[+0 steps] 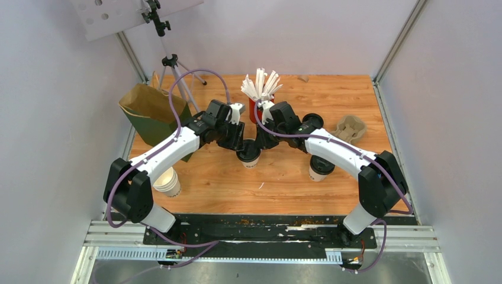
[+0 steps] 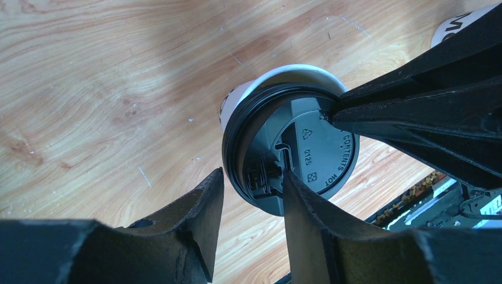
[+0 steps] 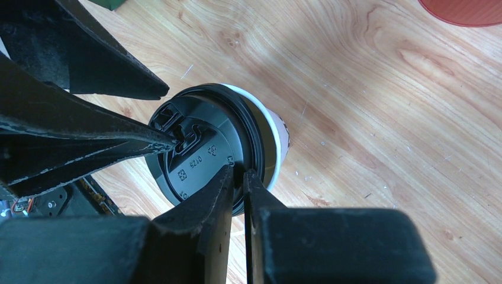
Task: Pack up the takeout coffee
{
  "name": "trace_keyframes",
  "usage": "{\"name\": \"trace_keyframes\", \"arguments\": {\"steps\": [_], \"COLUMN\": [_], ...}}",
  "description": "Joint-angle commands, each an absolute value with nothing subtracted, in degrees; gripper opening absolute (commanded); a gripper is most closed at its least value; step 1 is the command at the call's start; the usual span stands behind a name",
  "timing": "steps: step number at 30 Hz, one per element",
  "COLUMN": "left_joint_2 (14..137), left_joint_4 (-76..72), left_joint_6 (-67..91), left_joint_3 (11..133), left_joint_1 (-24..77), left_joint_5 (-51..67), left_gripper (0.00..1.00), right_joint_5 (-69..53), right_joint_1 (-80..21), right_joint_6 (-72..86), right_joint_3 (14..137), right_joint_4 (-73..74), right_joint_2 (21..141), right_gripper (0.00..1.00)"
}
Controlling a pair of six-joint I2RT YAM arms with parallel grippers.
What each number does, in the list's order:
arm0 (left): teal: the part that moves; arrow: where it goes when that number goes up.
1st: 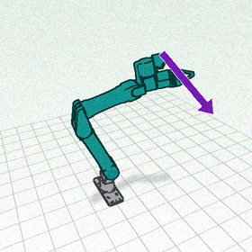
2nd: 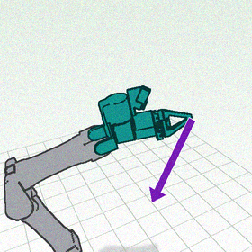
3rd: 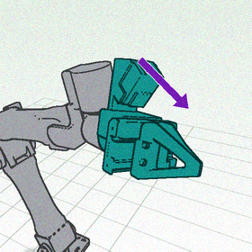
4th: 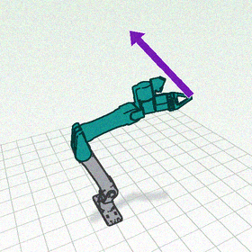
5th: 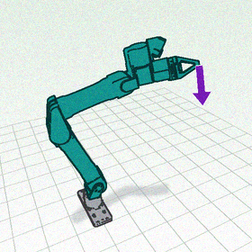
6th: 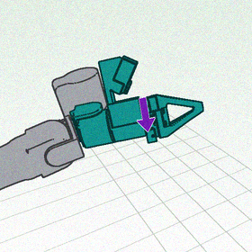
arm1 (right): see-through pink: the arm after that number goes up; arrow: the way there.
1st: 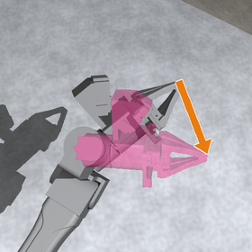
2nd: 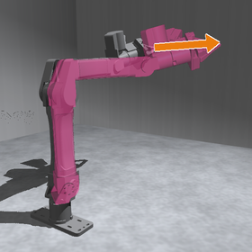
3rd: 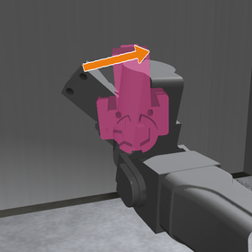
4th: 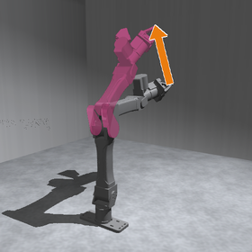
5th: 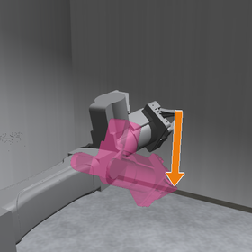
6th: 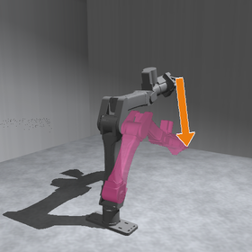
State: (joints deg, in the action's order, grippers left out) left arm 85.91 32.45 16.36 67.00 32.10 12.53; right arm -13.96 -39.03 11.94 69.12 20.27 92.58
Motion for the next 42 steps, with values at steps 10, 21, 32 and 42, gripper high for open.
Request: {"name": "trace_keyframes", "arguments": {"steps": [10,21,32,42], "left_joint_2": [87.25,86.45,86.54,89.39], "left_joint_4": [30.67,31.53,33.57,34.92], "left_joint_6": [14.30,13.96,14.88,15.37], "left_joint_3": [67.06,68.64,71.83,74.30], "left_joint_1": [31.90,31.90,31.90,31.90], "left_joint_5": [12.39,14.41,15.38,15.51], "left_gripper": [0.47,0.26,0.20,0.20], "right_joint_5": [-12.34,-13.34,-13.62,-12.43], "right_joint_1": [-38.65,-38.65,-38.62,-38.63], "right_joint_6": [12.35,13.37,14.17,14.45], "right_joint_3": [69.65,70.12,70.10,70.48], "right_joint_4": [19.95,19.91,20.06,20.55], "right_joint_2": [91.06,90.28,89.03,87.41], "right_gripper": [0.12,0.13,0.14,0.22]}}
